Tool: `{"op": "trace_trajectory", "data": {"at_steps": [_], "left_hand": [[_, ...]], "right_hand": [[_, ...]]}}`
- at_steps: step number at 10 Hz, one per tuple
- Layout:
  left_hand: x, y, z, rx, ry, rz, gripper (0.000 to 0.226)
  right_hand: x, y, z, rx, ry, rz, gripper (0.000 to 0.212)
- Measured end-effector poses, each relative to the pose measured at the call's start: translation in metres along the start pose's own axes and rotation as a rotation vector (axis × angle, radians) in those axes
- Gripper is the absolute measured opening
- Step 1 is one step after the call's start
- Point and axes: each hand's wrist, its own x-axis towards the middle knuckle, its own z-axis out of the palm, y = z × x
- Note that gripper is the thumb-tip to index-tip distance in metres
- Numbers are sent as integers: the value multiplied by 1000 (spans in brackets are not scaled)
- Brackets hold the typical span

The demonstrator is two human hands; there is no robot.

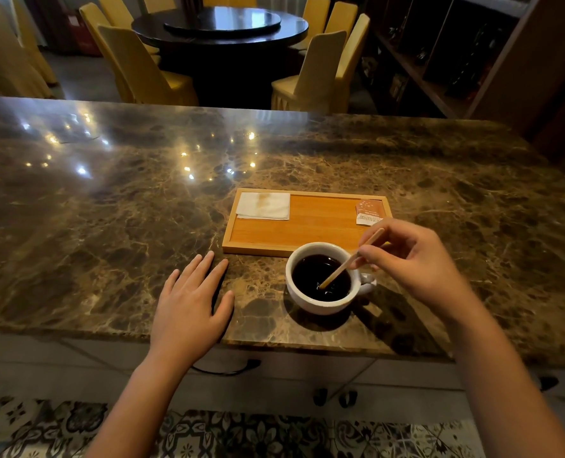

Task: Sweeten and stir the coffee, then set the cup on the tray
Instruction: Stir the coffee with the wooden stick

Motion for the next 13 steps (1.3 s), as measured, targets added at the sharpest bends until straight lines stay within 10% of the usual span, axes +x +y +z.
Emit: {"op": "trace_trajectory", "data": {"at_steps": [3, 7, 13], "left_hand": [[0, 0, 0, 1, -3, -2, 59], [0, 0, 0, 3, -1, 6, 61], [-1, 1, -2, -17, -9, 3, 55]], "right_hand": [[-13, 10, 17, -187, 297, -123, 7], [-24, 0, 18, -36, 89, -64, 9], [-33, 19, 28, -245, 268, -196, 8]]}}
